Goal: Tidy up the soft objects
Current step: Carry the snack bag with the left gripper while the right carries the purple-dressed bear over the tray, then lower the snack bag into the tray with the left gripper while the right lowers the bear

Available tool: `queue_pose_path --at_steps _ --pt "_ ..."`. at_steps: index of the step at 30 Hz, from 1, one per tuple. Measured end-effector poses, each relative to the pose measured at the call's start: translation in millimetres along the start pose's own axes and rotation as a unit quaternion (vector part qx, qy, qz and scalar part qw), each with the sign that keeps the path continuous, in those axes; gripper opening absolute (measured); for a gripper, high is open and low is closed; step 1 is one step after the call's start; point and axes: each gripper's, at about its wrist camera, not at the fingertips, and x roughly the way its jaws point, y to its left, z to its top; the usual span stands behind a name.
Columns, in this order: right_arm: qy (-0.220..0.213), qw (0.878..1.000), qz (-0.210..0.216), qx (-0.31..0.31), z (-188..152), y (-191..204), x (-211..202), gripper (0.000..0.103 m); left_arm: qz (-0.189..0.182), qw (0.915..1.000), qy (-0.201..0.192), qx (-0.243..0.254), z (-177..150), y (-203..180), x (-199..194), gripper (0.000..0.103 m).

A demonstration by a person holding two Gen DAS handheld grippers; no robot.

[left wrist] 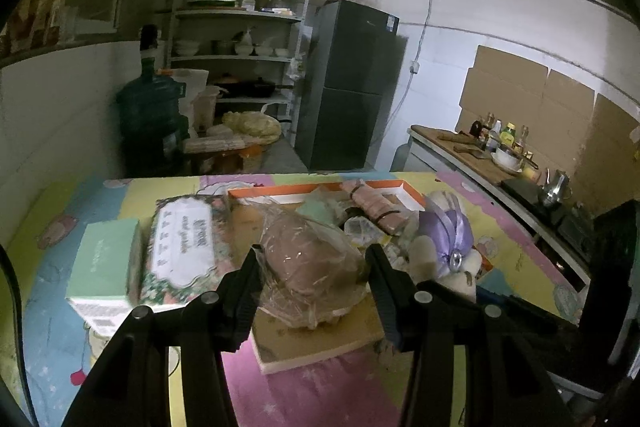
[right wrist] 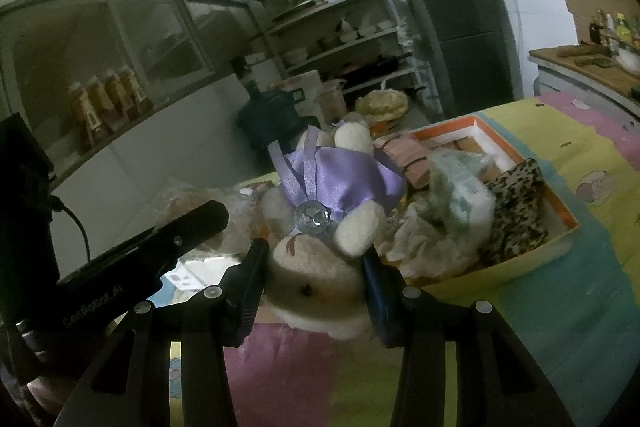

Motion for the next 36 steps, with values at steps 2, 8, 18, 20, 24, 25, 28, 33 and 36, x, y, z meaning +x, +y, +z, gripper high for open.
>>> queue_pose_path --at_steps 2,8,18,20,24,25,28,33,36 --pt "-0.001 1.0 -0.001 0.002 2.4 -5.7 -0.2 0.047 0.0 1.0 0.003 0.0 2.7 -3.8 5.8 0.051" --pt "0.001 1.0 -0.009 0.006 9.6 -24.7 2.0 0.047 0.005 0.9999 0.012 0.005 11.5 -13.6 26.6 0.051" --pt "0.009 1.0 -0.012 0.007 22.4 -43.7 13.9 0.047 0.019 0.9995 0.025 0.008 22.7 -20.7 60.8 0.051" --pt "0.011 1.0 -0.012 0.006 24.0 -45.4 17.1 0.047 0.019 0.9994 0.029 0.007 25.2 -22.4 68.5 0.051" --pt "0.017 1.0 -0.013 0.004 26.0 -49.5 22.9 0.047 0.017 0.9991 0.037 0.007 26.9 -25.3 81.6 0.051" --pt "0.019 1.0 -0.013 0.004 26.4 -51.2 24.3 0.047 0.017 0.9991 0.039 0.007 27.3 -26.0 84.8 0.051" --pt "0.027 1.0 -0.009 0.003 28.2 -53.3 30.2 0.047 0.016 0.9988 0.046 0.008 28.1 -26.9 95.3 0.051" --pt "0.037 0.999 -0.008 0.0 29.3 -56.2 39.4 0.047 0.016 0.9983 0.056 0.009 29.0 -30.0 110.5 0.051" --pt "0.045 0.999 -0.005 0.0 30.1 -58.9 45.0 0.047 0.017 0.9979 0.061 0.01 29.2 -31.1 117.6 0.051"
